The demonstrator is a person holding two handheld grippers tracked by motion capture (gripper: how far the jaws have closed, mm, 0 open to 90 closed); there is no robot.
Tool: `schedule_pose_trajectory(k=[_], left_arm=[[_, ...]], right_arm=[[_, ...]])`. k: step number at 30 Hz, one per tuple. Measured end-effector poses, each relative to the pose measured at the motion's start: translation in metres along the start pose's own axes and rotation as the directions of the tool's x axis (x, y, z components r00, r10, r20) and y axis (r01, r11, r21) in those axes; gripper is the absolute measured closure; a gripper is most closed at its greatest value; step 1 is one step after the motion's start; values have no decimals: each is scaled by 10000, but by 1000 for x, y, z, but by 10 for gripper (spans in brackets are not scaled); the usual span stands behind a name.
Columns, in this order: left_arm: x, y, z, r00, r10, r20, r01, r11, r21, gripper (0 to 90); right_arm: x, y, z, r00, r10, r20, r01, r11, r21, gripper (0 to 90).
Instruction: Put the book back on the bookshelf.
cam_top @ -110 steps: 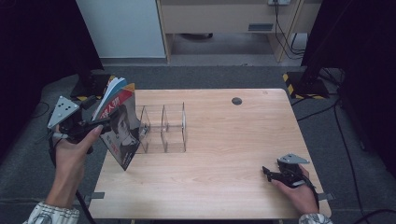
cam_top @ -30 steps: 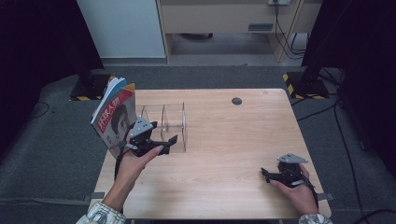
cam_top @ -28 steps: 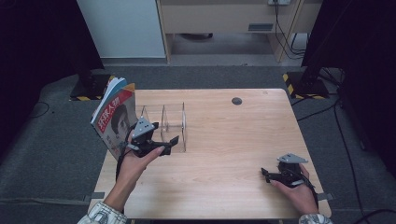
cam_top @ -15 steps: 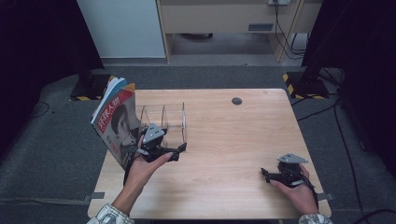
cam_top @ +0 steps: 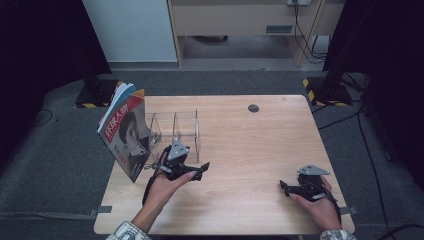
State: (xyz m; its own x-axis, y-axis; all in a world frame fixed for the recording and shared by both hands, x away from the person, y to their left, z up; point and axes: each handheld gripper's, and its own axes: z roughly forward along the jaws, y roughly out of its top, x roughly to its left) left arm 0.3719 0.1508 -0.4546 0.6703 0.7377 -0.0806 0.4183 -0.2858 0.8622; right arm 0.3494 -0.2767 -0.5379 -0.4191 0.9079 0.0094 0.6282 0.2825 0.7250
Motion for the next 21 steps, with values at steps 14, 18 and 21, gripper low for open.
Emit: schedule_pose_trajectory(k=[14,18,21], left_arm=[[-18,-15,26,9996,161,217,-174,9979,616,44],[-22,-19,32,9995,183,253,-203,9966,798,44],[-24,-24,37,9996,149,246,-173,9951,972,48]], right_arm=[[0,0,0,10000,-27,-17,27,10000,0,119],[0,0,0,10000,-34,-22,34,10000,9,118],[0,0,0,10000,-40,-1,40,10000,-23,117]])
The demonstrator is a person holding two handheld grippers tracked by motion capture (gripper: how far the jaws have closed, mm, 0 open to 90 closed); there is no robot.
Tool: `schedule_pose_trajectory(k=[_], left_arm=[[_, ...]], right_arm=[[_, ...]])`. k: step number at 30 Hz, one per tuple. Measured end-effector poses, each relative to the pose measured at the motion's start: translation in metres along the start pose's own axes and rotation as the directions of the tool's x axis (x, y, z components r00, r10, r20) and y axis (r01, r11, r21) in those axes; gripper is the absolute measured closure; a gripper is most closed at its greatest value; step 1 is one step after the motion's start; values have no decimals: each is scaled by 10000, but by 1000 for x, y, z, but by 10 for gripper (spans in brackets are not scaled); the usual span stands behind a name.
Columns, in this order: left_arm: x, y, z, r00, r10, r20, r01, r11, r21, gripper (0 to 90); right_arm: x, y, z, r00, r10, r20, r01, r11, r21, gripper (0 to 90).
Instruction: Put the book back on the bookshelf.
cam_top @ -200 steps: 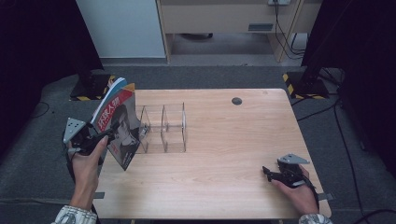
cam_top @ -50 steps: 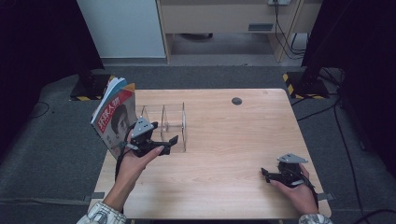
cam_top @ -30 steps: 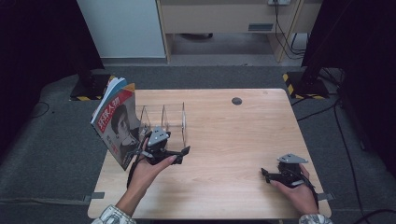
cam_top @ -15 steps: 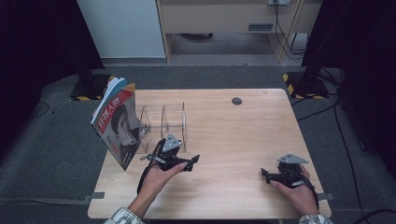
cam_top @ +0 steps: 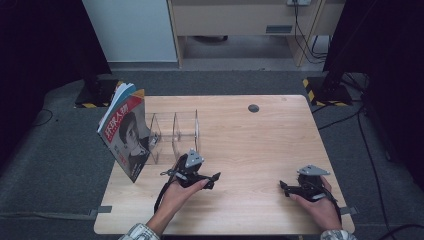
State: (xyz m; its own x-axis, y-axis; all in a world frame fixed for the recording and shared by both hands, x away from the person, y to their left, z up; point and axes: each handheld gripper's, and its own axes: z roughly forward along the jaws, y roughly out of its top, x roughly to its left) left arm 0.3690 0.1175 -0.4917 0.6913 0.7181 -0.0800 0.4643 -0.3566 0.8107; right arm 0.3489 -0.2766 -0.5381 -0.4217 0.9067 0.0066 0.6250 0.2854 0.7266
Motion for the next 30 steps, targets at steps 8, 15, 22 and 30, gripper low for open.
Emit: schedule_pose_trajectory(k=[8,15,22,30], left_arm=[[-4,-11,15,9995,-94,-301,114,9975,692,47],[-13,-18,30,9994,196,-279,-161,9923,1228,51],[-22,-15,45,9986,483,-205,-450,9894,1383,51],[-23,-13,61,9983,450,-364,-388,9869,1563,54]], right_arm=[[0,0,0,10000,-30,-20,30,10000,9,118],[0,0,0,10000,-32,-26,32,10000,7,117],[0,0,0,10000,-25,-33,25,10000,17,116],[0,0,0,10000,-50,-55,51,10000,21,115]])
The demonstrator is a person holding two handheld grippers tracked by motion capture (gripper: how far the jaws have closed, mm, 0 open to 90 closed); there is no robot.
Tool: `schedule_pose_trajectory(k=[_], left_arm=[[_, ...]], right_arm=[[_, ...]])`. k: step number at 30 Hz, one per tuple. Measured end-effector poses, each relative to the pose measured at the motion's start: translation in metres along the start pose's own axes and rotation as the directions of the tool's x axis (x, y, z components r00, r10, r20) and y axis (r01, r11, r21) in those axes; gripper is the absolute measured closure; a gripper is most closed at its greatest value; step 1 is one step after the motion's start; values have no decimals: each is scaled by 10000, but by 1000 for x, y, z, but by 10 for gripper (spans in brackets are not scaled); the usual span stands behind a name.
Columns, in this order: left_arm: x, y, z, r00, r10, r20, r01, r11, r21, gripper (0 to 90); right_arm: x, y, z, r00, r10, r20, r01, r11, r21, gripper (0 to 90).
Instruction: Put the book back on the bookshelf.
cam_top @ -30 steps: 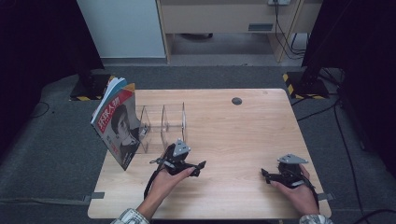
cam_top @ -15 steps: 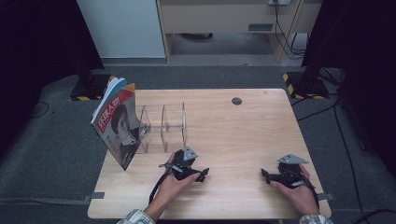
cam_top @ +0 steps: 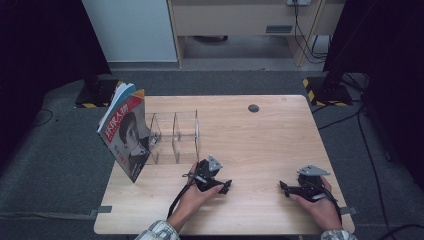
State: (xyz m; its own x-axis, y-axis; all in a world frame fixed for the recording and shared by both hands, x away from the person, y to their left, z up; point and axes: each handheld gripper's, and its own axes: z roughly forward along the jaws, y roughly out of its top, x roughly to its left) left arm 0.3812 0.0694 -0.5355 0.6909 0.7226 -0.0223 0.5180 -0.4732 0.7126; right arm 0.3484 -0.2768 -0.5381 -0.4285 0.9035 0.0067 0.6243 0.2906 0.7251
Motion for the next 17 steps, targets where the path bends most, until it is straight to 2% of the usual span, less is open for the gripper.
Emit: schedule_pose_trajectory(k=[6,10,17], left_arm=[[4,2,3,9997,-218,-145,216,9997,-83,61],[3,2,4,9990,-89,-432,91,9999,45,58],[3,3,5,9987,-151,-478,157,9998,128,32]], right_arm=[[0,0,0,10000,15,0,-15,10000,8,115],[0,0,0,10000,-2,-15,2,10000,13,115],[1,0,-1,10000,-40,-31,40,10000,28,114]])
